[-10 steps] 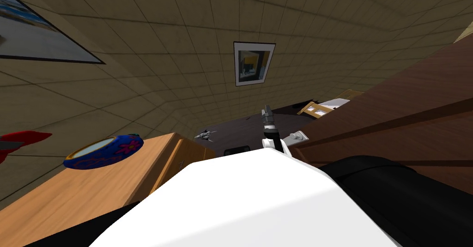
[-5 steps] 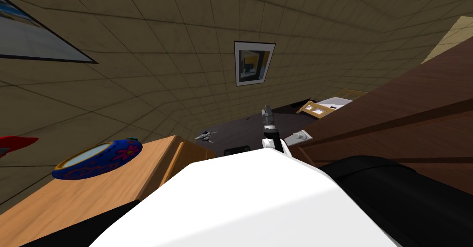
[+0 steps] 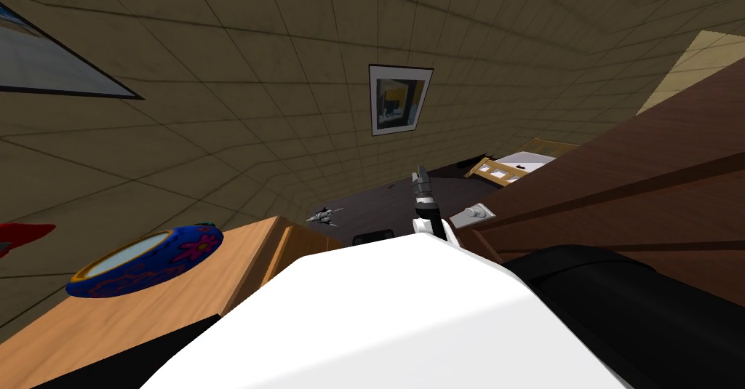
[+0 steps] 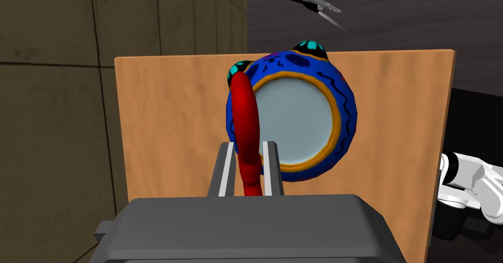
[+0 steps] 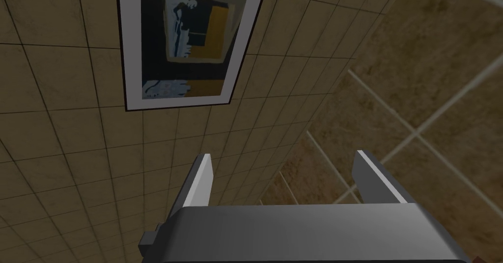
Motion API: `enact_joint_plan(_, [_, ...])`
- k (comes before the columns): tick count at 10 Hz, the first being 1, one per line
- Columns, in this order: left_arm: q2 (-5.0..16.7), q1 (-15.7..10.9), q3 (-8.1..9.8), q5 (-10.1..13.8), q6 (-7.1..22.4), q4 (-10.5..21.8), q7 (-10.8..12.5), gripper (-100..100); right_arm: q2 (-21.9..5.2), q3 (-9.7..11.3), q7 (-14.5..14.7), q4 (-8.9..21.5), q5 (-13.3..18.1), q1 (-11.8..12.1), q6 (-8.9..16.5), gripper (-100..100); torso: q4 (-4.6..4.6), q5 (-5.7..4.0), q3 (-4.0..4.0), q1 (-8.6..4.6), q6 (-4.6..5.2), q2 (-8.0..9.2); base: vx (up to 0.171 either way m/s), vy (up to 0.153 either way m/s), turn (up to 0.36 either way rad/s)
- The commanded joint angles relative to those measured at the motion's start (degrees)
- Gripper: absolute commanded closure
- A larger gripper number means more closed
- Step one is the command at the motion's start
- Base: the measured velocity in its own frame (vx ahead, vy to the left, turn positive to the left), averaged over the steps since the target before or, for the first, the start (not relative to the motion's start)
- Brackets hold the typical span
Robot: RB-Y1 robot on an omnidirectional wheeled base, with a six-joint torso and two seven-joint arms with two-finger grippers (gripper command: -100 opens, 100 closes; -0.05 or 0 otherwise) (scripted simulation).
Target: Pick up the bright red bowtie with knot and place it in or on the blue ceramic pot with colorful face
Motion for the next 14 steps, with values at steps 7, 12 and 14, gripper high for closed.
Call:
enact_joint_plan(7, [0.3,-3.3,-0.22,-1.7,7.9,4.8,-2.9,100,0.0,0.0,0.0,0.0,0.0,0.0,0.0,0,0.02,-0.04,0.04,-0.32,-0.04,0.06,0.012,0.033,-0.023])
enact_joint_plan(12, [0.4,-4.1,-1.10,-1.6,8.6,5.4,-3.1,-100,0.0,0.0,0.0,0.0,0.0,0.0,0.0,0,0.02,-0.07,0.05,-0.36,-0.05,0.09,0.000,0.000,0.000])
enact_joint_plan(14, [0.4,-4.1,-1.10,-1.6,8.6,5.4,-3.1,-100,0.0,0.0,0.0,0.0,0.0,0.0,0.0,0,0.02,-0.07,0.05,-0.36,-0.05,0.08,0.000,0.000,0.000])
